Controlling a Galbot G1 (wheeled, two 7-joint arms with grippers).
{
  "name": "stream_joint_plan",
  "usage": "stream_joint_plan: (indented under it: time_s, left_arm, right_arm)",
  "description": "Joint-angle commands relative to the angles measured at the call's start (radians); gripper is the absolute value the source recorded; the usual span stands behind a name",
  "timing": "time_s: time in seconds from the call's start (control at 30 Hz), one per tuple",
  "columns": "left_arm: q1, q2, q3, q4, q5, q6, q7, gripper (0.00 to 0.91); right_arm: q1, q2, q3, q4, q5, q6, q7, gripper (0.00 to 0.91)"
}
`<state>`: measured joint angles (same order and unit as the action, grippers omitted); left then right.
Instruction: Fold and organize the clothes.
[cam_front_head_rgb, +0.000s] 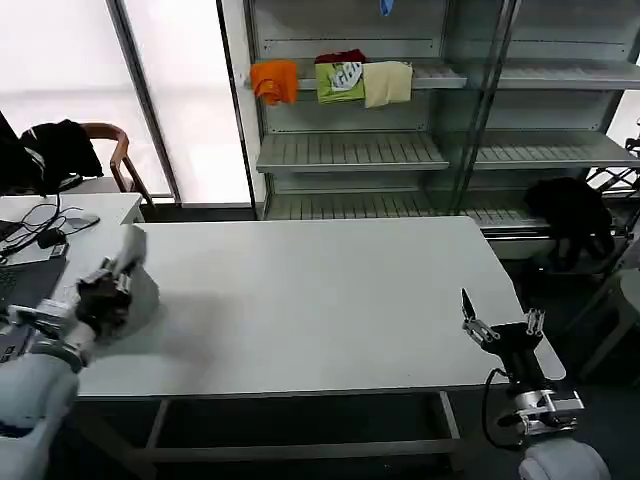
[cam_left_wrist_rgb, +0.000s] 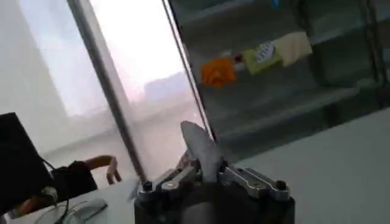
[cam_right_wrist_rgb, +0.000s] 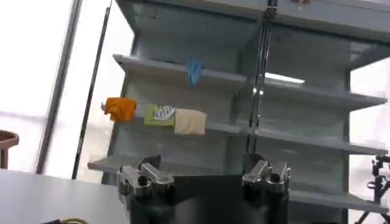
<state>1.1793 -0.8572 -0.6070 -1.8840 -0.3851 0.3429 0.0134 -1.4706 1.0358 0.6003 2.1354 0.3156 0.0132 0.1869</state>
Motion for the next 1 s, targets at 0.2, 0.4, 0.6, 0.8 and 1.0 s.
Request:
stream_joint_plan:
  time_s: [0.2,0.4,0.6,0.8,1.0]
  left_arm:
    - [-0.092,-0.283,0.552,0.041,0.245,-0.063,-0.157,0.705]
    - [-0.165,-0.304,0.68,0.046,0.349,0.006,-0.407,0.907]
    - [-0.249,-0.309,0.775,-0.088,0.44,0.061,-0.553,0.907]
    - [-0.273,-0.311,0.669,-0.242,0.271,0.075,-0.54,0.907]
    - [-0.025,-0.209,0.339,-0.26,0.37,-0.138,-0.3,0.907]
  right_arm:
    - [-0.011,0.004,0.008,-0.001,0.001,0.006,0.0,0.907]
    - [-0.008,0.003,0.004,-0.011,0.001,0.015,-0.001,0.907]
    - [0.023,0.018,-0.022,-0.012,-0.01,-0.004,-0.005,0.907]
    - [0.138,0.059,-0.124,-0.033,-0.027,-0.074,-0.017,0.907]
    - [0.348,0.159,-0.386,-0.142,-0.017,-0.219,0.013,0.907]
